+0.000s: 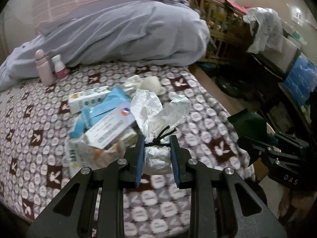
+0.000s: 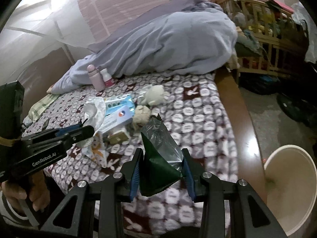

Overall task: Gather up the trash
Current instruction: 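Carry both items over the bucket and open both tools to release them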

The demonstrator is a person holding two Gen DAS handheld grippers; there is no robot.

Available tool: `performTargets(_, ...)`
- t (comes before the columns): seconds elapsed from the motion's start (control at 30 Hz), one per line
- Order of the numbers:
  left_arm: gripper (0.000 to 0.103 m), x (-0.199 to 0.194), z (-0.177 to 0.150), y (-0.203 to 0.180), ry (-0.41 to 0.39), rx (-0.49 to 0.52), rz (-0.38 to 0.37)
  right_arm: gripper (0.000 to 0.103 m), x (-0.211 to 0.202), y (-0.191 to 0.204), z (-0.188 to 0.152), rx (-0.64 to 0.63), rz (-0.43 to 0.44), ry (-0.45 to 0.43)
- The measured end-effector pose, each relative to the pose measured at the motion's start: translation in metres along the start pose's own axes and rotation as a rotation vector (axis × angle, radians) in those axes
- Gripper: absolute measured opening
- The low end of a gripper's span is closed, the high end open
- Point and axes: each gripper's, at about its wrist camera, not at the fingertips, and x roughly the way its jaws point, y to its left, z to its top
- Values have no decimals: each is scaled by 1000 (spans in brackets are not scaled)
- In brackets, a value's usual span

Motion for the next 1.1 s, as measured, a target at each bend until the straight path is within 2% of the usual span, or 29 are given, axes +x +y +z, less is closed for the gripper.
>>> performTargets(0.5, 22, 25, 14, -90, 25, 131, -114, 37, -44, -75, -16, 112, -133, -31)
performTargets(0.8, 22, 52, 19, -155, 79, 211, -225, 37, -65, -132, -37, 201, -240, -29)
performTargets(1.1, 22, 79, 21, -212, 151, 268, -320, 37, -73, -183, -60, 305, -308, -10)
